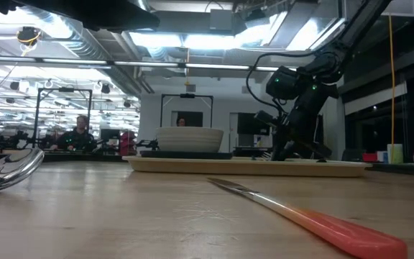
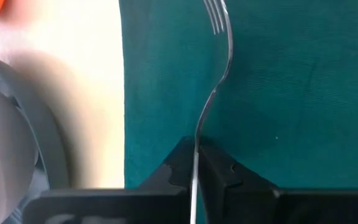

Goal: Set up tray
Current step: Put the orange fork on top of the napkin to the right of the green plate on the gray serving tray

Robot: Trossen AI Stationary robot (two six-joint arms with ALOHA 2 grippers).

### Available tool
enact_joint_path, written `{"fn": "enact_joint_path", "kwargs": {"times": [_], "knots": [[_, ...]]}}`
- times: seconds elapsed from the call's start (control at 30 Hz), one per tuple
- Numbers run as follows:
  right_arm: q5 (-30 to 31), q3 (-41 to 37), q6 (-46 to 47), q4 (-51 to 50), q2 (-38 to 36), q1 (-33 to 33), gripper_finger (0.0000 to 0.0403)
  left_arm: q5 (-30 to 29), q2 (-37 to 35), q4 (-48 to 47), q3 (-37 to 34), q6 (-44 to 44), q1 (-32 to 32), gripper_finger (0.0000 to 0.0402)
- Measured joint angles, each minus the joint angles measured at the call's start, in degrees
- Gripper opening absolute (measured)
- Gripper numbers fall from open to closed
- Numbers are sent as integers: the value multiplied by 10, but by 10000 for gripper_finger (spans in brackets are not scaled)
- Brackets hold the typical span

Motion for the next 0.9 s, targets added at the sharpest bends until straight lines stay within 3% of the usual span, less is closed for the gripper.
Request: {"fn": "enact_joint_path", "kwargs": {"times": [0.27,0.9], "knots": [[0,0,1,1,0,0,45,0,0,0,0,0,0,1],[12,0,0,1,0,0,49,0,0,0,0,-2,0,4]]}}
